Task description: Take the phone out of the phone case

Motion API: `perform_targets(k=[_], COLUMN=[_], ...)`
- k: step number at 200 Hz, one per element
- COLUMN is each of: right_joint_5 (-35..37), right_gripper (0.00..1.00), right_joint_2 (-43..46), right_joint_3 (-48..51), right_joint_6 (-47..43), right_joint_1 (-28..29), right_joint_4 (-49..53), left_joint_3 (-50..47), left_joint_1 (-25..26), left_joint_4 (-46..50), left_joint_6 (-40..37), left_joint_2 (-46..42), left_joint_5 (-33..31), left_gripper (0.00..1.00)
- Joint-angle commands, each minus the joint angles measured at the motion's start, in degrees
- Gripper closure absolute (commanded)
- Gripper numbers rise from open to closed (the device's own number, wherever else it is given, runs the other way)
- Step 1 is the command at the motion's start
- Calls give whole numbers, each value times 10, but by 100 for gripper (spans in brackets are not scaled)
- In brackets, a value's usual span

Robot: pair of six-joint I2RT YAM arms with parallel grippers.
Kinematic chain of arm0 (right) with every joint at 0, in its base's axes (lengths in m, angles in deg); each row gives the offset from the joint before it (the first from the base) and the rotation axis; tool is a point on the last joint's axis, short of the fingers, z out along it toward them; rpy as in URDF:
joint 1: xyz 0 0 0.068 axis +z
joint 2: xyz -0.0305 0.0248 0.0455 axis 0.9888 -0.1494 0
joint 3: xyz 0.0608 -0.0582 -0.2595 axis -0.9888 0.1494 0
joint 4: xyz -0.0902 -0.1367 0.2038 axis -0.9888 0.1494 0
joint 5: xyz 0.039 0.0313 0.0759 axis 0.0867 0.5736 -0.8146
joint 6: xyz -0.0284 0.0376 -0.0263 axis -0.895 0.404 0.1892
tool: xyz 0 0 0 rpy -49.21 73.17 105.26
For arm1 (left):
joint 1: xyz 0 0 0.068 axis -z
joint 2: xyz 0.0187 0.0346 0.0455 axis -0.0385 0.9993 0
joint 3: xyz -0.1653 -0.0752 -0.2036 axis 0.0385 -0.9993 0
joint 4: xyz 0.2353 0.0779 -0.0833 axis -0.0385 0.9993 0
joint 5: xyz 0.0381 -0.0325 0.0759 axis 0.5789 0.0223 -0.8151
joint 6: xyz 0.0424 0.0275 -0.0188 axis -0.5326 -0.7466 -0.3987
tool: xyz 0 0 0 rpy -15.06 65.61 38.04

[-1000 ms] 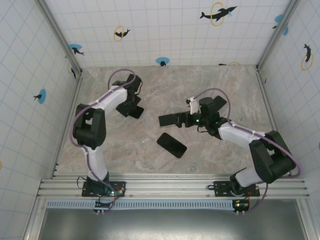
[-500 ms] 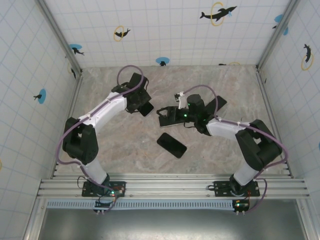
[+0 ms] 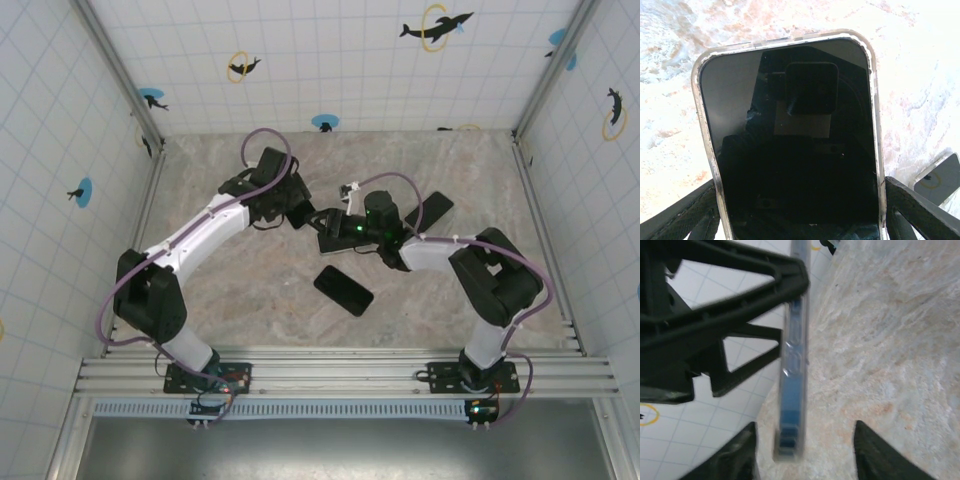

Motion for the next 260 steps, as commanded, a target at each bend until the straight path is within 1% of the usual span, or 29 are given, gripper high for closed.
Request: perform_targets(k=[1,18,39,52,63,75,85,108,112,133,179,198,203,219,234,238,260], right_joint_5=[4,2,-2,-2,-3,-3,-3,4,6,20,37,42,45,52,54,73,94], right_gripper=[57,62,75,80,81,88,92,95,96,98,100,100,100,100,100,100,100], right_joint_2=[-12,-19,-25,-26,-26,-25,-24,-18,-16,-2,34,51,56,72,87,91,112], right_joint_3=[-31,-31,-31,-32,-32,-34,-34,-31,-31,-25,-4,8,10,17,24,27,40], right_joint_6=[28,42,57,63,65,68,70,75,76,79,106,120,124,133,141,143,156], right_joint_1=[6,8,9,9,10,10,9,9,8,6,-11,-15,-16,-19,-20,-21,-21], right_joint_4=[-52,-67,-82,-89,-90,-90,-90,-91,-91,-91,-103,-113,-116,-122,-126,-129,-141], left_joint_3=[-5,-5,-7,-8,-9,-8,-8,-9,-8,-13,-66,-93,-101,-120,-136,-140,-149], left_joint_1=[3,3,5,4,5,5,5,5,4,-5,-55,-70,-90,-106,-116,-117,-120], left_joint_4=[-32,-36,-40,-40,-41,-44,-48,-55,-56,-65,-143,-199,-216,-268,-317,-329,-384], left_joint_6=[-19,-18,-19,-21,-22,-24,-26,-37,-40,-50,-50,-39,-34,-20,-9,-3,21], left_joint_2=[-21,-21,-22,-24,-24,-25,-26,-30,-31,-43,-91,-109,-113,-122,-126,-126,-119], left_joint_5=[11,15,17,16,15,17,18,20,20,31,113,158,173,220,259,266,307], left_gripper=[28,29,28,28,25,23,18,3,2,2,2,2,2,2,3,3,6])
